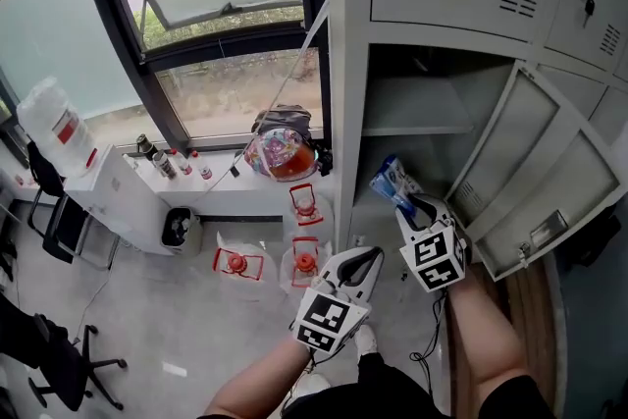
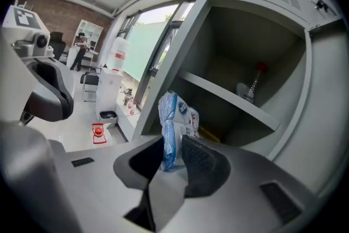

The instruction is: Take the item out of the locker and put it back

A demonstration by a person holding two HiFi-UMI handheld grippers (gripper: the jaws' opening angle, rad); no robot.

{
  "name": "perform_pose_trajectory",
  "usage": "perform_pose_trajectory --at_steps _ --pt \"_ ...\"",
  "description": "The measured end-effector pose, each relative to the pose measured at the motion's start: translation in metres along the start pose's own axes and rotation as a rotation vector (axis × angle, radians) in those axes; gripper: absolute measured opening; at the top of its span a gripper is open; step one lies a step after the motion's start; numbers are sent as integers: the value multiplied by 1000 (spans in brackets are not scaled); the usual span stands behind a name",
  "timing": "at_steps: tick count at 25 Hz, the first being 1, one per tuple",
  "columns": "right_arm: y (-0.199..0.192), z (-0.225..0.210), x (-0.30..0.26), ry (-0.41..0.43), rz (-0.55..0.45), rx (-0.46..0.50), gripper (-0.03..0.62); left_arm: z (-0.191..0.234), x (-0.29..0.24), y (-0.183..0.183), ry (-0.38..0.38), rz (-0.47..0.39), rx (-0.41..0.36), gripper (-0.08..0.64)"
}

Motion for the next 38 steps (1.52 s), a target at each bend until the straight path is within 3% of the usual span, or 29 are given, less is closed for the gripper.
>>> perform_pose_trajectory --at_steps 17,27,38 --pt "-41 -33 -98 75 120 166 160 43 -59 -26 52 70 7 17" --pt "-55 -34 -120 115 199 294 161 49 -65 -26 69 74 1 17" --pt "-59 -31 -125 139 225 370 189 45 -64 -29 69 75 7 17"
Point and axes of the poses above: the fingertips, and each gripper's own axes: x backward along the fingers, z to its left, y out of its top, the point moved 8 cm from there along x, backward along the fingers, and after that the axes turned 9 degrees about -z, right-handed, at the moved point
